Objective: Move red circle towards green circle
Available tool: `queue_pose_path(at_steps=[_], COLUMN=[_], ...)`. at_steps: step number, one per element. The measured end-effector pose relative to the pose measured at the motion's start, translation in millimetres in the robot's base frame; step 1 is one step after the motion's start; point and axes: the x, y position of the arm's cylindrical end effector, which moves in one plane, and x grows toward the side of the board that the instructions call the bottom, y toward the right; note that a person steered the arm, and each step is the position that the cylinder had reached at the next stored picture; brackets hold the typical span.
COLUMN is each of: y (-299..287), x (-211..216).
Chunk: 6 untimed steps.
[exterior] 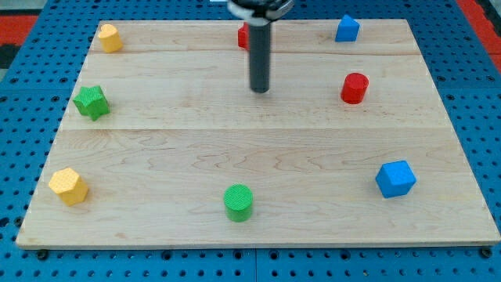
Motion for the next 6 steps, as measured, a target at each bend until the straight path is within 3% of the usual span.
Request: queue_pose_path(at_steps=[2,4,6], y=[141.1,112.9,127.7], x=[-24.5,53.7,79.6])
